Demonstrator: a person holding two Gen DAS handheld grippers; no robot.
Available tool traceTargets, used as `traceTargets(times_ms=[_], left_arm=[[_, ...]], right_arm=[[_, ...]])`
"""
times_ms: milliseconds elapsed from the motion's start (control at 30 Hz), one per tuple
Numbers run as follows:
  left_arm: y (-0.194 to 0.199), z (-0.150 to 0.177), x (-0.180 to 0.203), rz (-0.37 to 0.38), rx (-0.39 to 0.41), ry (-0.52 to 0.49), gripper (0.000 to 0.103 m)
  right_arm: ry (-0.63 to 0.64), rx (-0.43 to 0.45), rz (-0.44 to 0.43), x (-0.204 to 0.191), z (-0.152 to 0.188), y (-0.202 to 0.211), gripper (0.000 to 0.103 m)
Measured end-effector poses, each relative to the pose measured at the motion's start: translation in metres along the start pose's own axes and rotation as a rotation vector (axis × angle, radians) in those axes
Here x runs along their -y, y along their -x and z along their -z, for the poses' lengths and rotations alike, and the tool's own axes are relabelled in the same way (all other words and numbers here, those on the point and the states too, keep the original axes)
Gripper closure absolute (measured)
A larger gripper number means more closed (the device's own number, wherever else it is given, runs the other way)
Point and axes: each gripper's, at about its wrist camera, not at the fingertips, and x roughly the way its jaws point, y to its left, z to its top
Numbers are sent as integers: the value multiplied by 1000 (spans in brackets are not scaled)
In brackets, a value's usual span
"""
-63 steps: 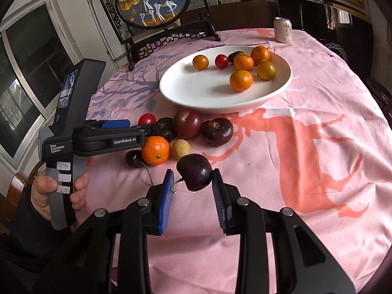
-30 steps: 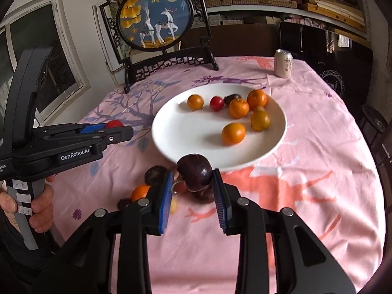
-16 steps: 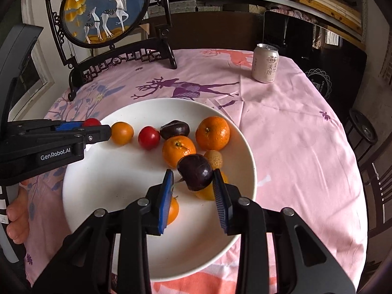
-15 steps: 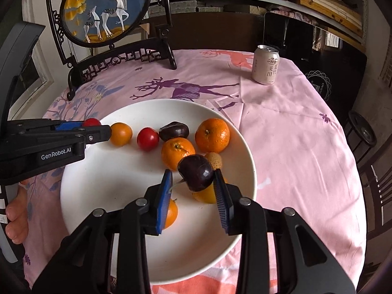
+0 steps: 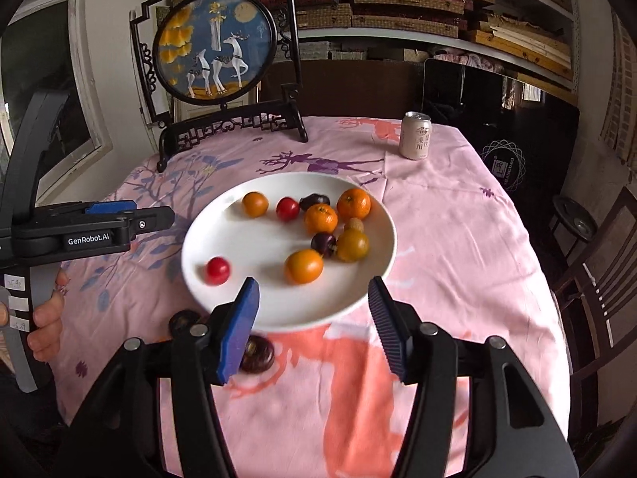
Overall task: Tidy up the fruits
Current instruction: 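Grasp a dark brown fruit with the right tool while the left tool grasps a mandarin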
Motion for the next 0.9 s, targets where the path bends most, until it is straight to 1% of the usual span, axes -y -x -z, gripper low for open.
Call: traceTargets(times_ms=[133, 300, 400, 500, 667, 833, 867, 900], left_arm=[[17, 47, -13, -10, 2, 23, 30], [24, 79, -32, -22, -33, 69, 30], [25, 88, -36, -25, -48, 79, 30], [25, 96, -35, -21, -61, 72, 30], [29, 103, -33, -17, -68, 60, 30], [31, 107, -32, 4, -77, 51, 28], [31, 107, -29, 11, -80, 43, 28], [31, 107, -25, 17, -81, 31, 28]], right_arm=[[-32, -37, -23, -10, 38, 16, 46], [-38, -59, -36, -23, 55, 20, 45], [-30, -79, -47, -30, 59, 11, 45], [-19, -117, -80, -37, 62, -10, 45], [29, -175, -28, -43, 60, -53, 46], [66, -209, -22, -48, 52, -83, 46], [77, -219, -24, -50, 52, -89, 47], [88, -231, -36, -52, 52, -94, 57]])
